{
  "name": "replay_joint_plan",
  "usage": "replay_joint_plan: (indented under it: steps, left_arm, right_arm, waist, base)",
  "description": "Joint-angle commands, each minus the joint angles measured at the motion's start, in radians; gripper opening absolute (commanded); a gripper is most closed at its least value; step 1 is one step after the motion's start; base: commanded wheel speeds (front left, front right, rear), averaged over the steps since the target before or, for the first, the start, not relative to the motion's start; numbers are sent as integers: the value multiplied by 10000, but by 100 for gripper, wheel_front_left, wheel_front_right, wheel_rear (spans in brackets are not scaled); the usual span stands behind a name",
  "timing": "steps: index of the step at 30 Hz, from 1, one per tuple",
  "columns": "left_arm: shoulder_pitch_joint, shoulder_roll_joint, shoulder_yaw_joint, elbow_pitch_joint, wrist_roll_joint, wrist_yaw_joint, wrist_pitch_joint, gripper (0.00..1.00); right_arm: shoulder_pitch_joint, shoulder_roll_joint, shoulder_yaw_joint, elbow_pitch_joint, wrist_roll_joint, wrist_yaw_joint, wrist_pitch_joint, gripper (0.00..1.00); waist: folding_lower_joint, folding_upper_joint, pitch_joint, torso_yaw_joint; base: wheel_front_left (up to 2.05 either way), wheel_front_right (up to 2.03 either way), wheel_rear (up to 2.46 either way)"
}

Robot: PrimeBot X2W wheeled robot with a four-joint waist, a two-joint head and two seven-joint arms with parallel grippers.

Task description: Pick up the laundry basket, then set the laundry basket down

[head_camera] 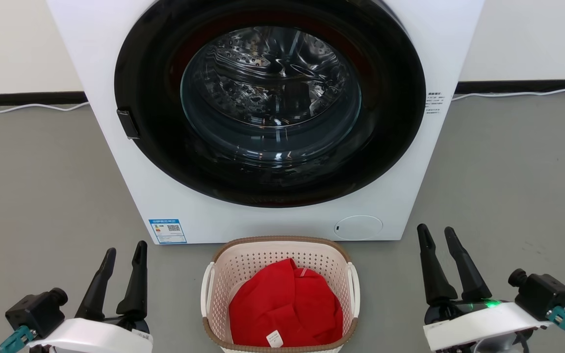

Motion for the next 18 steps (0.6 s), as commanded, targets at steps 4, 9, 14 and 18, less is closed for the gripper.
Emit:
replay_joint_plan:
  steps: [4, 9, 14, 18]
  left_arm:
    - [-206, 171, 236, -497, 590, -57, -241, 100]
    - [-174, 224, 194, -587, 1060, -61, -388, 100]
    - [-137, 329, 110, -667, 1612, -64, -564, 100]
    - [-120, 397, 74, -743, 1999, -67, -681, 100]
  right_arm:
    - [-125, -72, 324, -440, -689, 2, -273, 100]
    - [-82, -75, 303, -492, -1298, 2, -418, 100]
    - [-32, -80, 283, -555, -1975, 2, -593, 100]
    - [-4, -83, 300, -601, -2429, 2, -710, 100]
  waist:
    - [-1, 0, -10, -7]
    - [-1, 0, -29, -16]
    - [-1, 0, -42, -37]
    - [-1, 0, -55, -57]
  base:
    - [0, 0, 0]
    - [0, 0, 0]
    - [0, 0, 0]
    - [0, 0, 0]
